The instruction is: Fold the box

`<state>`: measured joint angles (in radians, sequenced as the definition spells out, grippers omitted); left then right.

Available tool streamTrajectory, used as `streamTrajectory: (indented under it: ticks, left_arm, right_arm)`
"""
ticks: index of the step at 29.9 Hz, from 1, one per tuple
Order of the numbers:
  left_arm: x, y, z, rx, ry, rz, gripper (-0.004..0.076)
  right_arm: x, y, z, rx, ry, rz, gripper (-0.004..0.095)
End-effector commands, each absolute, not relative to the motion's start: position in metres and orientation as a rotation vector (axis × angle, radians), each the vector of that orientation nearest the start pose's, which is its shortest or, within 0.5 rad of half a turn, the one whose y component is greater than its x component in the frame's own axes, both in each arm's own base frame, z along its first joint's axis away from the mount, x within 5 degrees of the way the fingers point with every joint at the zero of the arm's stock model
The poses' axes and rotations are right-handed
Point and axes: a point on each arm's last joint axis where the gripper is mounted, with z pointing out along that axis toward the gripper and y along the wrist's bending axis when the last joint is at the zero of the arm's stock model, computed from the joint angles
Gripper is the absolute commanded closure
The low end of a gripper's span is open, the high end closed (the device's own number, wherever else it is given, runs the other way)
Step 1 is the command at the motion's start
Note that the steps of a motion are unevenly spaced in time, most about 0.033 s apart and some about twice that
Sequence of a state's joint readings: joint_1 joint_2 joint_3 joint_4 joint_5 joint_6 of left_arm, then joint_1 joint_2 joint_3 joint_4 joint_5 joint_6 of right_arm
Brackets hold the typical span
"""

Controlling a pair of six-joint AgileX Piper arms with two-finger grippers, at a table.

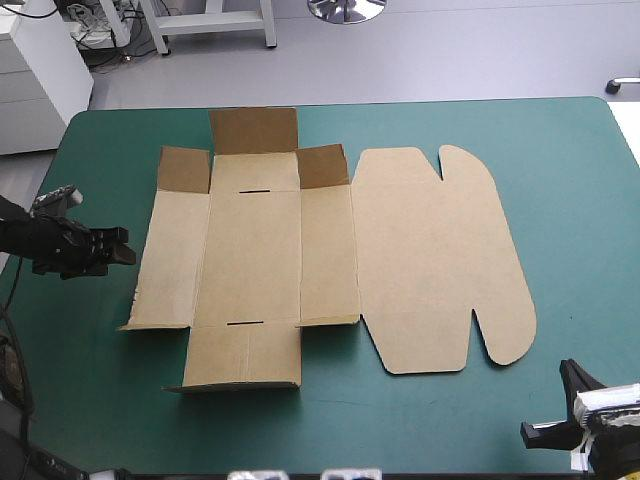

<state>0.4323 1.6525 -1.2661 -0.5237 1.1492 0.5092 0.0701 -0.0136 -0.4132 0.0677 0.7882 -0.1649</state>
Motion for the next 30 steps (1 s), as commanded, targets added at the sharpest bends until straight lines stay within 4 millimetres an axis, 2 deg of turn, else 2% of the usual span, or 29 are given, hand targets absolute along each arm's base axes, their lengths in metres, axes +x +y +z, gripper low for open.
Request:
streamTrajectory:
  ticks: [1, 10, 16, 23, 26, 30]
  left_arm:
    - [0.314, 0.093, 0.284, -0.193, 2.692, -0.568, 0.0283]
    - [0.326, 0.094, 0.254, -0.313, 2.769, -0.695, 0.0283]
    - [0.335, 0.081, 0.236, -0.341, 2.799, -0.904, 0.0283]
    - [0.34, 0.056, 0.229, -0.26, 2.851, -0.998, 0.0283]
    - [0.339, 0.034, 0.229, -0.23, 2.864, -1.083, 0.0283]
    - [0.34, 0.012, 0.228, -0.121, 2.912, -1.067, 0.0283]
  right_arm:
    - [0.006, 0.004, 0.289, -0.187, 1.705, 0.0, 0.0927]
    - [0.006, 0.004, 0.289, -0.187, 1.705, 0.0, 0.0927]
    - [0.006, 0.004, 0.289, -0.187, 1.705, 0.0, 0.0927]
    - [0.006, 0.004, 0.289, -0.187, 1.705, 0.0, 0.0927]
    - [0.006, 0.004, 0.289, -0.187, 1.705, 0.0, 0.0927]
    - [0.006, 0.004, 0.289, -0.187, 1.705, 0.0, 0.0927]
